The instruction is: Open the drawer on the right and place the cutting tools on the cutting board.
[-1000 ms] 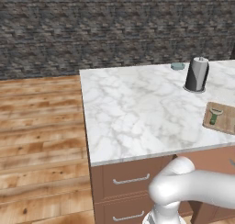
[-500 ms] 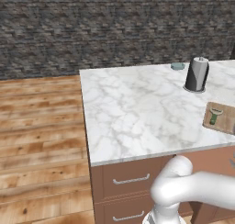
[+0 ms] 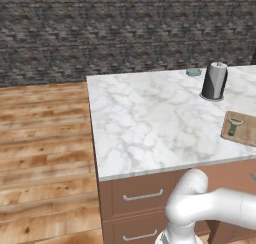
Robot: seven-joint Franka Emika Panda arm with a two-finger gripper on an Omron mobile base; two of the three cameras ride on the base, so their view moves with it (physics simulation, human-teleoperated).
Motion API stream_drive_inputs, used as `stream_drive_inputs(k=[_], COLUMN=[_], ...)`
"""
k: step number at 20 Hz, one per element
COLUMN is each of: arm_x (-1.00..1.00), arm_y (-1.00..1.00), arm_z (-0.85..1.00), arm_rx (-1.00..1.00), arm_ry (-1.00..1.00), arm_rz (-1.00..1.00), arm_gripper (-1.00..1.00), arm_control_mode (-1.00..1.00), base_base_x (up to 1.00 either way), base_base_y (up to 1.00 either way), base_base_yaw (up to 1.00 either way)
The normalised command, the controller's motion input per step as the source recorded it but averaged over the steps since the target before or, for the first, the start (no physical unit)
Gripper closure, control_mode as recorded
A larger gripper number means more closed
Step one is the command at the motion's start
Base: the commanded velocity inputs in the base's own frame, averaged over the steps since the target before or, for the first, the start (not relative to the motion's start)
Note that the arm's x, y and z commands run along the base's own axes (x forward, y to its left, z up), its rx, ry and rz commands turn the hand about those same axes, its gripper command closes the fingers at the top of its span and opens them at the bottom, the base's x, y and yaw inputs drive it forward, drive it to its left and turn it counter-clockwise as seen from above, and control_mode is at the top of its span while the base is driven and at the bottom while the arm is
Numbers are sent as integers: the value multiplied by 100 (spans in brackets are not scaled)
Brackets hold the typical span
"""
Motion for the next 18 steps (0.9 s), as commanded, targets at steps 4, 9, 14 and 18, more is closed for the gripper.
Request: stream_drive_inputs(k=[4, 9, 14, 18], arm_x=[0, 0, 0, 3], arm_y=[-2, -1, -3, -4], arm_z=[-11, -23, -27, -17], arm_rx=[0, 0, 0, 0], arm_ry=[-1, -6, -9, -12], arm_rz=[0, 0, 0, 0], arm_gripper=[-100, -100, -100, -100], arm_control_mode=[-100, -100, -100, -100], base_base_x=[0, 0, 0, 0], base_base_y=[0, 0, 0, 0], base_base_yaw=[0, 0, 0, 0])
